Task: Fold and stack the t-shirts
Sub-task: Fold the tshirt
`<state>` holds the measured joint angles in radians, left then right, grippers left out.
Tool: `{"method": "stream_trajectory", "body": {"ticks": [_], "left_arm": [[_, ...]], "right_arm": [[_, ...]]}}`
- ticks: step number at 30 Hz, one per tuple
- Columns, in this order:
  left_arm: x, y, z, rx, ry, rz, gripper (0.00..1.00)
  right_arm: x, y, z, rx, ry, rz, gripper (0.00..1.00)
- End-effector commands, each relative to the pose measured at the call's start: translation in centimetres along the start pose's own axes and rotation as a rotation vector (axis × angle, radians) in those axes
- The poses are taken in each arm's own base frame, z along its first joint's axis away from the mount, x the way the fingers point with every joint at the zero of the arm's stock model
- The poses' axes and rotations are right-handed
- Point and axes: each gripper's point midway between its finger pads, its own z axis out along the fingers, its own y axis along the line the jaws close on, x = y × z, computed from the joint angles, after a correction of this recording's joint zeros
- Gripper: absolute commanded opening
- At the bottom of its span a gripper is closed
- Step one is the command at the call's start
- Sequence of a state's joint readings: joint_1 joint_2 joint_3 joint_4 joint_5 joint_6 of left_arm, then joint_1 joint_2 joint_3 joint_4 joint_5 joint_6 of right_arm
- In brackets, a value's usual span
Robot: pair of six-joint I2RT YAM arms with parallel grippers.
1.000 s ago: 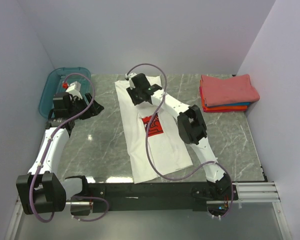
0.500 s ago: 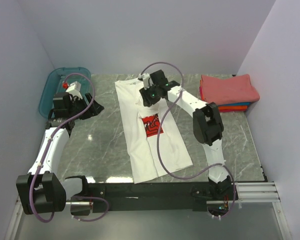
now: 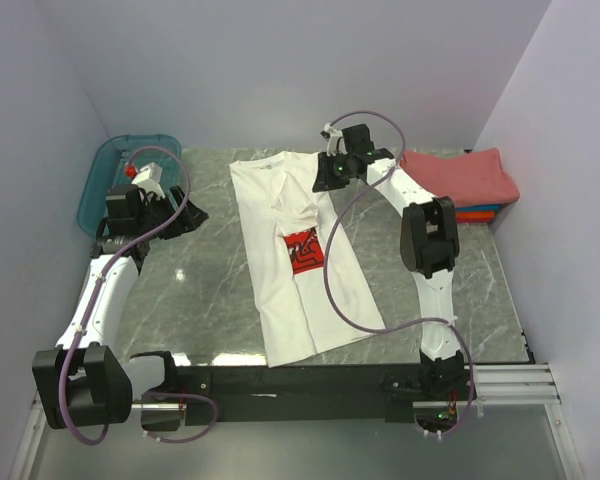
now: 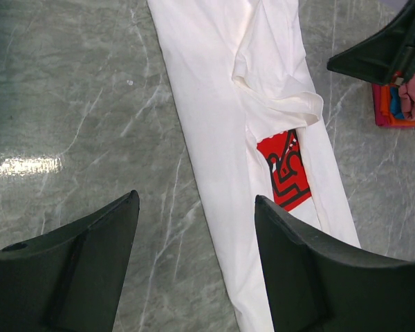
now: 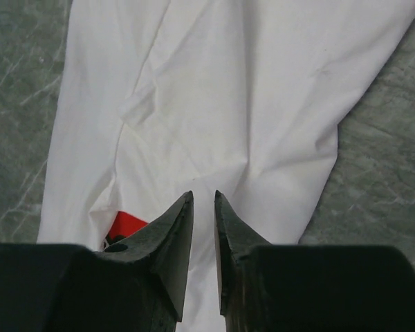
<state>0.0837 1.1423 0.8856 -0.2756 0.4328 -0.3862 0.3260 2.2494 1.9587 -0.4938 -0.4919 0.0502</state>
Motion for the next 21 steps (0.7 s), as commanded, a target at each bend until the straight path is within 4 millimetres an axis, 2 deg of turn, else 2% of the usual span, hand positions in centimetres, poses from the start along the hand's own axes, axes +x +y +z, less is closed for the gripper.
{"method": "stream_trajectory", "body": {"ticks": [1, 5, 8, 9, 12, 16, 21], "left_arm": [[-0.9, -1.0, -0.5, 0.039, -0.028, 0.031, 0.73], [-0.9, -1.1, -0.5, 0.043, -0.026, 0.032, 0.73], [-0.7, -1.0, -0.4, 0.041, -0.02, 0.031, 0.73], [-0.7, -1.0, -0.4, 0.042, -0.019, 0.03, 0.73], [-0.6, -1.0, -0.3, 0.045, -0.013, 0.027, 0.73], [-0.6, -1.0, -0.2, 0.047, -0.009, 0.025, 0.73], [-0.5, -0.9, -0.2, 0.047, -0.005, 0.023, 0.73]], "right_arm": [[-0.2, -0.2, 1.4, -0.049, 0.008, 0.072, 0.26], [1.3, 0.0, 2.1, -0.094, 0.049, 0.086, 0.19], [2.1, 0.5, 2.0, -0.121, 0.061, 0.073, 0.16], [2.7, 0.4, 2.0, -0.122, 0.074, 0.076, 0.13], [3.0, 0.6, 1.4, -0.122, 0.072, 0.045, 0.12], [4.5, 0.6, 0.9, -0.111, 0.098, 0.027, 0.11], [5.4, 1.3, 0.3, -0.1, 0.101, -0.021, 0.11]]}}
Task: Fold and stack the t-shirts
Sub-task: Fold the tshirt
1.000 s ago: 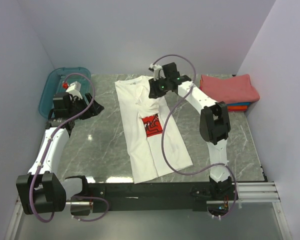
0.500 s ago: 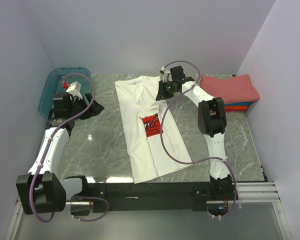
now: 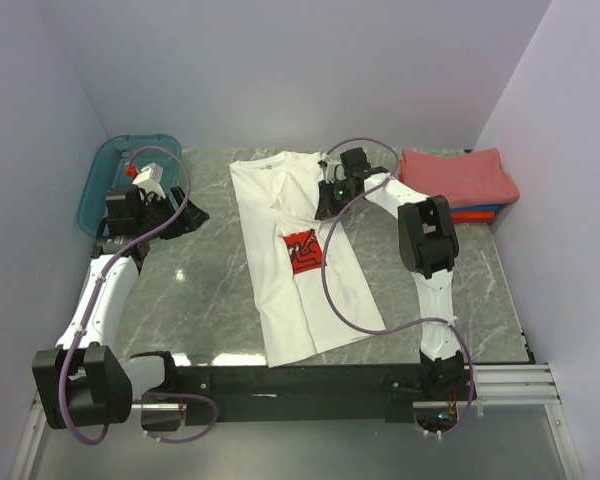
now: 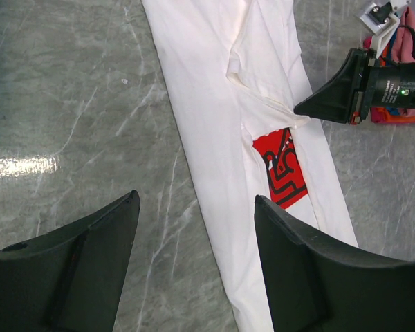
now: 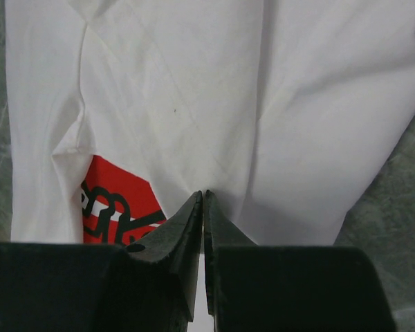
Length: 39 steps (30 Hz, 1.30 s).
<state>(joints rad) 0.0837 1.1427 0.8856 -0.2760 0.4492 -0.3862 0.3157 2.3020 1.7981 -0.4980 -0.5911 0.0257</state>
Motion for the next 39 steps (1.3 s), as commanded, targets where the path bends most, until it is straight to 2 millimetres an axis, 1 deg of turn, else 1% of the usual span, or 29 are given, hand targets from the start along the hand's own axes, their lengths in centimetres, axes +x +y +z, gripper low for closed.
{"method": "stream_trajectory", "body": {"ticks": [1, 4, 7, 12, 19, 21, 23, 25, 29, 30, 33, 36, 38, 39], "left_arm": [[-0.6, -0.7, -0.1, 0.033, -0.009, 0.022, 0.73], [-0.4, -0.6, 0.0, 0.033, -0.005, 0.02, 0.73], [-0.4, -0.5, 0.0, 0.029, -0.004, 0.018, 0.73], [-0.4, -0.6, 0.0, 0.03, -0.003, 0.021, 0.73], [-0.5, -0.5, 0.0, 0.029, -0.002, 0.018, 0.73], [-0.4, -0.5, 0.0, 0.03, -0.001, 0.019, 0.73], [-0.4, -0.5, 0.0, 0.03, -0.002, 0.018, 0.73], [-0.3, -0.5, 0.1, 0.029, 0.002, 0.016, 0.73], [-0.3, -0.5, 0.1, 0.032, 0.003, 0.018, 0.72], [-0.4, -0.5, 0.1, 0.031, 0.0, 0.018, 0.73], [-0.4, -0.5, 0.1, 0.032, 0.001, 0.019, 0.73], [-0.4, -0.7, 0.1, 0.036, -0.001, 0.02, 0.73], [-0.4, -0.7, 0.1, 0.036, 0.002, 0.017, 0.73], [-0.3, -0.6, 0.1, 0.037, 0.004, 0.018, 0.73]], "right_arm": [[-2.7, 2.9, -2.9, -0.012, -0.09, -0.121, 0.11], [-2.6, 3.2, -3.1, -0.006, -0.099, -0.132, 0.11], [-3.1, 3.4, -3.7, 0.004, -0.117, -0.149, 0.13], [-2.8, 3.5, -4.0, 0.014, -0.109, -0.163, 0.14], [-1.0, 2.1, -2.6, 0.046, -0.038, -0.138, 0.15], [-0.7, 1.8, -2.5, 0.053, -0.028, -0.132, 0.15], [-0.3, 1.7, -2.0, 0.058, -0.01, -0.133, 0.15], [0.0, 1.6, -2.0, 0.066, 0.001, -0.139, 0.15], [1.2, 2.0, -1.6, 0.082, 0.041, -0.186, 0.14], [1.6, 2.5, -1.4, 0.08, 0.056, -0.197, 0.14], [2.0, 2.9, -1.2, 0.094, 0.071, -0.226, 0.14], [1.7, 3.7, -1.4, 0.121, 0.071, -0.271, 0.14], [2.2, 3.8, -1.3, 0.136, 0.102, -0.277, 0.14], [1.7, 4.0, -1.3, 0.141, 0.098, -0.285, 0.14]]}}
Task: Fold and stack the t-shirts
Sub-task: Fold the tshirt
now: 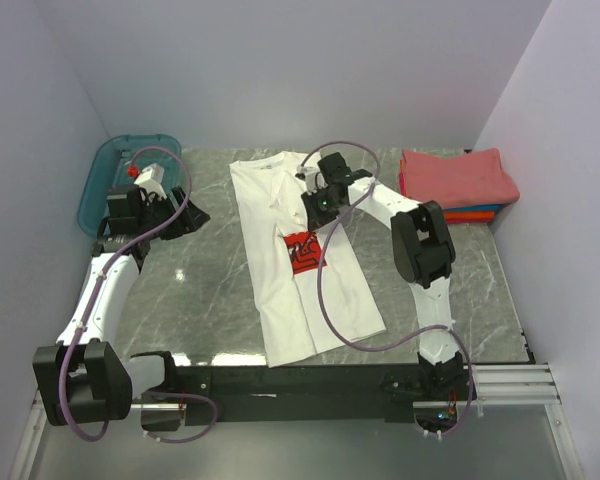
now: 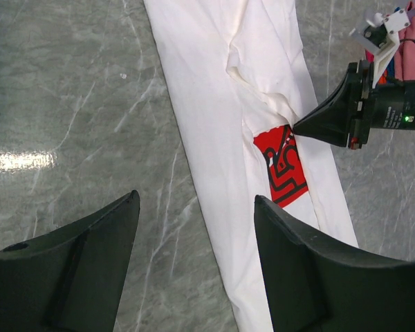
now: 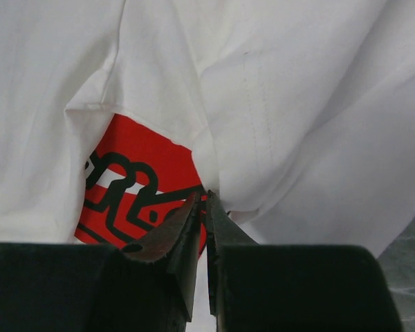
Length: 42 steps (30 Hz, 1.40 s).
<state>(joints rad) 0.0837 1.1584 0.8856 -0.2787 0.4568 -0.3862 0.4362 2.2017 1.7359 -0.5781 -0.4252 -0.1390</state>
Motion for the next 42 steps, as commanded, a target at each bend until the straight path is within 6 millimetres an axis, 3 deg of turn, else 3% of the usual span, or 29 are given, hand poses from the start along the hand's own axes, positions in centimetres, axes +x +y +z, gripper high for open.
{"method": "stream_trajectory", "body": {"ticks": [1, 6, 9, 11, 14, 16, 18, 21, 26, 28, 29, 30, 32, 35, 42], "left_arm": [[-0.8, -0.9, -0.2, 0.037, -0.016, 0.026, 0.73], [-0.8, -0.8, -0.4, 0.035, -0.019, 0.029, 0.73], [-0.8, -0.8, -0.4, 0.035, -0.019, 0.027, 0.73], [-0.7, -0.8, -0.4, 0.033, -0.018, 0.028, 0.73], [-0.8, -0.9, -0.5, 0.034, -0.021, 0.028, 0.73], [-0.8, -1.0, -0.4, 0.038, -0.02, 0.03, 0.73], [-0.9, -1.1, -0.4, 0.043, -0.02, 0.03, 0.73], [-0.9, -1.1, -0.5, 0.042, -0.022, 0.029, 0.73], [-1.0, -1.1, -0.7, 0.036, -0.031, 0.032, 0.73], [-1.0, -1.0, -0.7, 0.031, -0.032, 0.034, 0.73], [-1.1, -1.0, -0.8, 0.03, -0.036, 0.034, 0.73], [-1.1, -1.0, -0.8, 0.027, -0.038, 0.035, 0.73], [-1.1, -1.1, -0.9, 0.029, -0.038, 0.039, 0.73], [-1.3, -1.1, -1.0, 0.03, -0.043, 0.041, 0.73], [-1.3, -1.4, -1.0, 0.042, -0.042, 0.042, 0.72]], "right_arm": [[-0.3, 0.4, -0.3, 0.039, 0.031, -0.049, 0.14], [-0.1, 0.5, 0.6, 0.093, 0.077, -0.08, 0.15], [-0.1, 1.6, 0.8, 0.093, 0.095, -0.123, 0.15], [-1.3, 2.6, -0.3, 0.065, 0.052, -0.152, 0.16], [-3.7, 3.6, -3.7, 0.043, -0.054, -0.173, 0.22], [-5.2, 3.3, -6.3, 0.037, -0.119, -0.182, 0.37], [-5.8, 2.5, -7.4, 0.087, -0.125, -0.218, 0.48], [-6.3, 1.4, -7.7, 0.161, -0.104, -0.314, 0.52], [-8.7, 2.3, -5.2, 0.242, -0.091, -0.469, 0.54], [-10.8, 2.2, -3.3, 0.289, -0.12, -0.422, 0.56], [-13.3, 3.3, -4.0, 0.306, -0.178, -0.414, 0.56], [-12.7, 2.3, -1.5, 0.336, -0.143, -0.383, 0.56], [-14.3, 3.2, -0.6, 0.341, -0.199, -0.312, 0.59], [-14.0, 2.6, 1.8, 0.375, -0.237, -0.23, 0.6], [-14.6, 2.2, 3.6, 0.4, -0.275, -0.174, 0.6]]}}
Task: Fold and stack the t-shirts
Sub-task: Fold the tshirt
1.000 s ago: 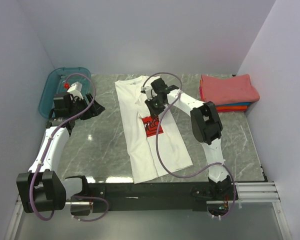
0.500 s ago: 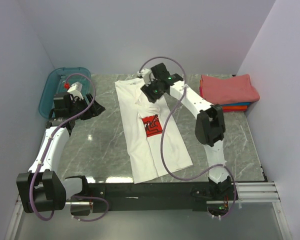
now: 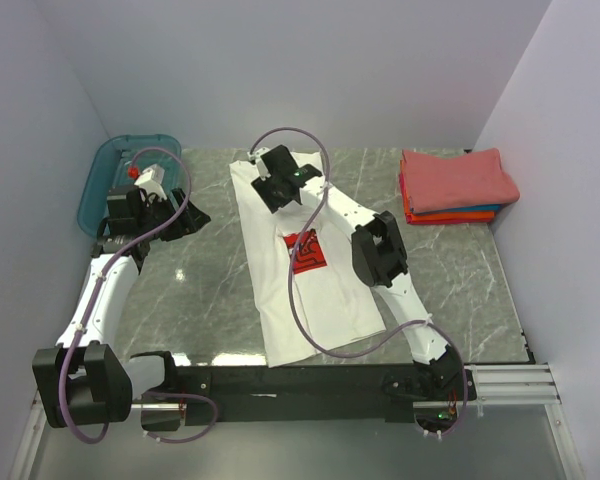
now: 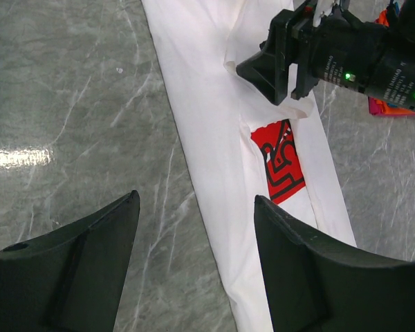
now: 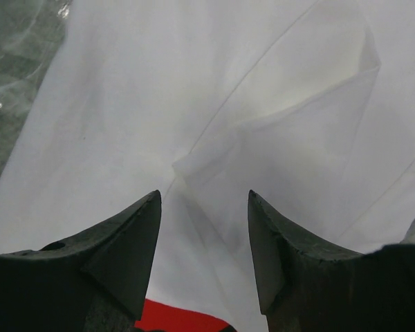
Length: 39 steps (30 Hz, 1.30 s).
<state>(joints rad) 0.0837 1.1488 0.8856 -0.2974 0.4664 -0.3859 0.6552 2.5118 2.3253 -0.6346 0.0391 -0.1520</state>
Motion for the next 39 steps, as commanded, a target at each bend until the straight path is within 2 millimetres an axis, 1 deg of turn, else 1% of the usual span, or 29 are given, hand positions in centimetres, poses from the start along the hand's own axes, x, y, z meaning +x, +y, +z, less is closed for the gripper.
{"method": "stream_trajectory", "body": {"ticks": [1, 9, 11, 15, 22, 25, 26, 28, 29, 30, 32, 36, 39], "left_arm": [[-1.6, -1.2, -0.8, 0.037, -0.053, 0.046, 0.73], [-1.3, -1.0, -0.5, 0.036, -0.041, 0.041, 0.73], [-1.3, -1.0, -0.4, 0.035, -0.039, 0.039, 0.73], [-1.3, -1.0, -0.4, 0.035, -0.039, 0.039, 0.73], [-1.2, -0.9, -0.4, 0.034, -0.035, 0.035, 0.73], [-1.3, -0.9, -0.4, 0.033, -0.038, 0.036, 0.73], [-1.2, -0.9, -0.4, 0.033, -0.037, 0.038, 0.73], [-1.2, -0.9, -0.4, 0.032, -0.035, 0.036, 0.73], [-1.2, -0.9, -0.4, 0.032, -0.039, 0.038, 0.73], [-1.2, -0.9, -0.4, 0.031, -0.037, 0.036, 0.73], [-1.2, -0.9, -0.4, 0.031, -0.037, 0.036, 0.72], [-1.2, -0.9, -0.5, 0.031, -0.037, 0.036, 0.73], [-1.2, -0.9, -0.4, 0.033, -0.038, 0.037, 0.72]], "right_arm": [[-3.3, -1.5, -0.1, 0.066, -0.103, 0.055, 0.6], [-2.4, -0.6, 1.6, 0.061, -0.094, 0.023, 0.58], [-2.5, -0.2, 1.7, 0.052, -0.097, 0.019, 0.57], [-2.3, 0.0, 2.0, 0.051, -0.094, 0.017, 0.56], [-2.5, 0.0, 2.2, 0.063, -0.093, 0.008, 0.54], [-2.5, 0.1, 2.3, 0.059, -0.095, 0.003, 0.47], [-2.7, 0.1, 2.2, 0.058, -0.098, 0.001, 0.43], [-2.6, 0.1, 2.3, 0.054, -0.095, 0.0, 0.38], [-2.6, 0.2, 2.3, 0.05, -0.094, -0.001, 0.33], [-2.6, 0.2, 2.3, 0.048, -0.095, -0.001, 0.33], [-2.4, 0.2, 2.3, 0.044, -0.092, 0.0, 0.33], [-2.2, 0.6, 2.0, 0.025, -0.088, 0.009, 0.38], [-2.1, 0.5, 2.2, 0.031, -0.081, 0.002, 0.38]]}}
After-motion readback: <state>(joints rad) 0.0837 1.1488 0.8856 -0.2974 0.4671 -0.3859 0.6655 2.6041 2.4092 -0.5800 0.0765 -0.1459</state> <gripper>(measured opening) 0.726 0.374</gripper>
